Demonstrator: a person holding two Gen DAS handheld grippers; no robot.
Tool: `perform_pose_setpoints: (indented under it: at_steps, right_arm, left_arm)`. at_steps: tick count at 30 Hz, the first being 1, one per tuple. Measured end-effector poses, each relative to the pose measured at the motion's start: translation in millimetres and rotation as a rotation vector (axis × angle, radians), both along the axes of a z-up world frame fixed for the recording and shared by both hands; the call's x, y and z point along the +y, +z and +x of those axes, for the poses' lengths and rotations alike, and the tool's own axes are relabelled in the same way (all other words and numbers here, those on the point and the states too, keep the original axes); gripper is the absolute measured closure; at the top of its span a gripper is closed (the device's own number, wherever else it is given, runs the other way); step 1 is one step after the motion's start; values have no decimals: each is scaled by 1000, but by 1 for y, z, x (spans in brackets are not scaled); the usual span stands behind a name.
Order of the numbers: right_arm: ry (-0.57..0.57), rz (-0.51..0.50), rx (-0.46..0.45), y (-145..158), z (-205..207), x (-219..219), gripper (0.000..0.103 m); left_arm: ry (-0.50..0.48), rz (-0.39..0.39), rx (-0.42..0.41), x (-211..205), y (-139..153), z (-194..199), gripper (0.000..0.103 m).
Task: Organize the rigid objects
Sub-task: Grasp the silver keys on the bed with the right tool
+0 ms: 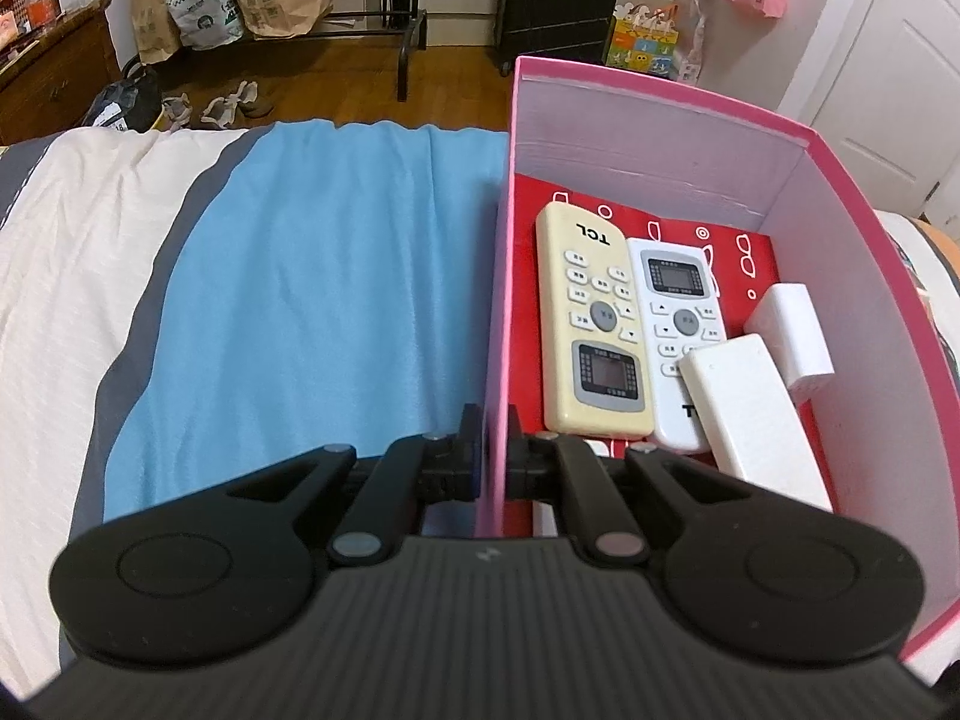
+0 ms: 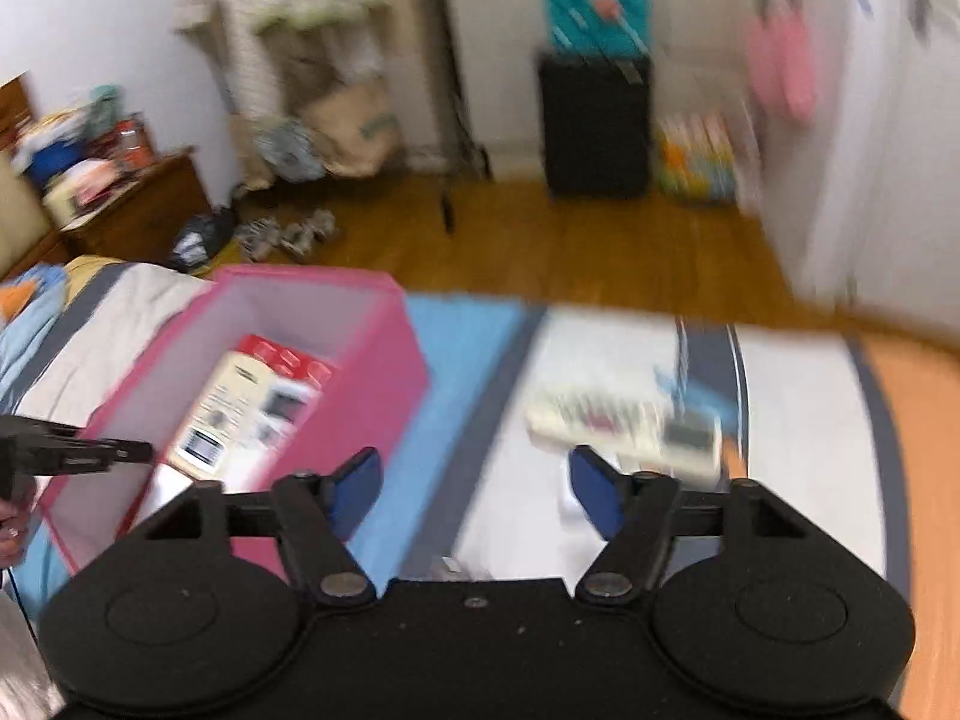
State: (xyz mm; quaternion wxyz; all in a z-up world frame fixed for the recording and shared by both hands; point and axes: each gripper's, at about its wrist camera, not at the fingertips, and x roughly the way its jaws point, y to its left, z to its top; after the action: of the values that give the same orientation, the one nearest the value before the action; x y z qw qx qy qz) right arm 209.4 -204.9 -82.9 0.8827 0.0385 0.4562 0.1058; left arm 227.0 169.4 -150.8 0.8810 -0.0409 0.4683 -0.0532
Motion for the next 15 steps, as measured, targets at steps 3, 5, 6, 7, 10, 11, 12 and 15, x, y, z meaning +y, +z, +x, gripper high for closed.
perform_pose_setpoints:
  at_steps: [3, 5, 6, 7, 10, 11, 12, 15]
  right_arm:
    - [-18, 36, 77, -27, 2, -12, 48]
    - [-12, 79, 126, -41, 3, -13, 53]
    - [-10, 103, 150, -47, 3, -13, 53]
    - [-6, 128, 176, -54, 4, -14, 53]
    - [28, 111, 204, -66, 8, -6, 52]
    - [49, 98, 207, -70, 9, -2, 51]
    - [64, 94, 215, -74, 10, 1, 51]
    - [92, 75, 235, -85, 11, 11, 46]
  left_arm:
    - [2, 0, 0, 0, 0, 0, 99]
    - [2, 2, -1, 0, 0, 0, 99]
    - [2, 2, 2, 0, 0, 1, 99]
    - [2, 3, 6, 0, 0, 0, 99]
    - [-2, 7, 8, -2, 0, 1, 99]
    - [-2, 8, 8, -3, -1, 2, 99]
    - [-1, 6, 9, -3, -1, 2, 98]
    - [0, 2, 10, -3, -1, 3, 98]
